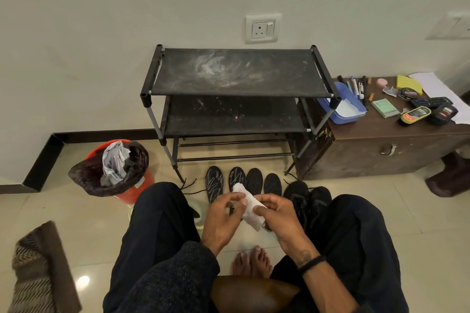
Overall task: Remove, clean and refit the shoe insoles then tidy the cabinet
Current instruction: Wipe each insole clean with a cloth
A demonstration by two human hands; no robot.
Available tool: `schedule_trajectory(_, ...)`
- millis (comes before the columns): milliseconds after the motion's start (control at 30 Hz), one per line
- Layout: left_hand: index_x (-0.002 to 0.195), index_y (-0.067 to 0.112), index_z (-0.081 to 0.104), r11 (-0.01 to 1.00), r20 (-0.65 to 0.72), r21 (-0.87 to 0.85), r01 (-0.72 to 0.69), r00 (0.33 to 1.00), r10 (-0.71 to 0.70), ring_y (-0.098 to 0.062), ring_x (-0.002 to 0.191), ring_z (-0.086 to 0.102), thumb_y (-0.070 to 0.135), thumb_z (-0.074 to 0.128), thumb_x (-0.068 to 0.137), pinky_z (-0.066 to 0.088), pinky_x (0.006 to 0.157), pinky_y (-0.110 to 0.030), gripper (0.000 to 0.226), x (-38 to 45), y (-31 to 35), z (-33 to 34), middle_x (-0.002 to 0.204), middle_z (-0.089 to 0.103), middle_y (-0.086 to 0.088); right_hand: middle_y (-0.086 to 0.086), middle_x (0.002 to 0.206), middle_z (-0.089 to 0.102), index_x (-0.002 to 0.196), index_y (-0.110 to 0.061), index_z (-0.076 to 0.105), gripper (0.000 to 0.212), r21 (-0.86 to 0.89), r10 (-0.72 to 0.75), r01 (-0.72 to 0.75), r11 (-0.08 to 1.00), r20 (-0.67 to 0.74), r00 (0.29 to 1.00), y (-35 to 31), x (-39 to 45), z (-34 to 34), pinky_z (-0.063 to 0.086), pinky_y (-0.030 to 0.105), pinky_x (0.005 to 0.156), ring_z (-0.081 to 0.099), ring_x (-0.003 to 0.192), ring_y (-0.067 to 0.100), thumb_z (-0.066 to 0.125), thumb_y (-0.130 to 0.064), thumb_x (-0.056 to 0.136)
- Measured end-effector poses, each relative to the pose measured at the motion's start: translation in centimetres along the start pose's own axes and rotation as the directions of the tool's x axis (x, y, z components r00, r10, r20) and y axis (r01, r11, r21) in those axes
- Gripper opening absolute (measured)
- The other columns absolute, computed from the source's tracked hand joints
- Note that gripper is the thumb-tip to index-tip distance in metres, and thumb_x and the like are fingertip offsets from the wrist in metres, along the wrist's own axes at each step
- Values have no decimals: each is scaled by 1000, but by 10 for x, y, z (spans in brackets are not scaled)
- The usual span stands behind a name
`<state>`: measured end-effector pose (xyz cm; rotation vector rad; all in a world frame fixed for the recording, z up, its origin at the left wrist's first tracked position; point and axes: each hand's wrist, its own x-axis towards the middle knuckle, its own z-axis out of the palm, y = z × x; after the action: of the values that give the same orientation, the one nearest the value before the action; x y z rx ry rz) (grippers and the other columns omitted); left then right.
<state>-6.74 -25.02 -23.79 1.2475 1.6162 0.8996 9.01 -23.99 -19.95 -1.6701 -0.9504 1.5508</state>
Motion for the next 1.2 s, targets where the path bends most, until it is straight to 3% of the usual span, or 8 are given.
schedule_trajectory(133, 123, 32, 68, 956, 233, -233, 176, 965, -121, -6, 99, 70, 37, 67, 96, 57, 79, -23, 27, 1, 4, 5, 110, 75, 6, 1, 95, 78, 101, -21, 77, 22, 0, -13, 13, 1000, 18, 1000, 0, 5, -3, 57, 26, 68, 74, 93, 20, 72, -4, 89)
schedule_trajectory(300, 116, 21, 73, 870, 304, -369, 326, 927, -218, -10, 81, 71, 28, 72, 93, 56, 79, -28, 23, 16, 2, 7, 96, 77, 0, -1, 99, 74, 98, -25, 76, 21, -145, -65, 59, 988, -38, 997, -9, 25, -8, 62, 39, 83, 72, 95, 20, 81, -12, 83)
schedule_trajectory(467, 118, 14, 72, 717, 382, -528, 456, 881, -279, -10, 79, 70, 19, 70, 94, 56, 72, -24, 25, 52, -11, 21, 93, 75, -2, 0, 112, 70, 131, -29, 55, 72, -171, 121, -104, 980, 94, 988, -27, 69, -28, 60, 38, 85, 70, 101, 18, 93, -25, 70)
schedule_trajectory(600, 117, 16, 72, 663, 403, -534, 524, 847, -345, -13, 81, 67, 19, 73, 90, 55, 79, -30, 27, 88, -35, 43, 94, 72, -6, 13, 108, 74, 122, -9, 65, 53, -100, 176, -169, 980, 65, 982, -31, 112, -39, 62, 46, 86, 75, 94, 25, 87, -2, 73)
schedule_trajectory(767, 121, 14, 70, 464, 487, -573, 676, 736, -471, -19, 91, 70, 39, 65, 95, 52, 94, -40, 36, 131, -82, 82, 105, 76, -3, 13, 94, 76, 88, -13, 74, 21, -285, 72, -75, 956, -21, 997, -24, 168, -39, 63, 45, 81, 75, 89, 31, 80, 3, 77)
schedule_trajectory(900, 122, 9, 68, 601, 183, -306, 738, 666, -724, -24, 96, 69, 25, 63, 98, 49, 87, -36, 29, 154, -161, 122, 108, 73, -8, 0, 93, 72, 91, -21, 76, 19, -425, 5, -20, 905, -36, 999, -27, 188, -37, 59, 30, 67, 71, 86, 19, 79, -7, 79)
schedule_trajectory(1000, 123, 9, 66, 709, -6, 78, 701, 712, -703, -31, 121, 60, 27, 68, 93, 44, 98, -32, 35, 160, -214, 146, 126, 67, -11, -14, 90, 68, 89, -31, 73, 16, -526, -46, 25, 850, -26, 999, -33, 189, -40, 49, 19, 61, 66, 81, 3, 75, -16, 84)
schedule_trajectory(1200, 136, 10, 54, 724, -19, 496, 479, 840, -543, -35, 125, 53, 32, 59, 96, 40, 110, -42, 46, 189, -249, 163, 135, 57, -14, -11, 92, 71, 93, -30, 69, 15, -474, -74, 31, 880, -72, 995, -37, 190, -43, 62, 35, 77, 69, 83, 6, 74, -17, 86)
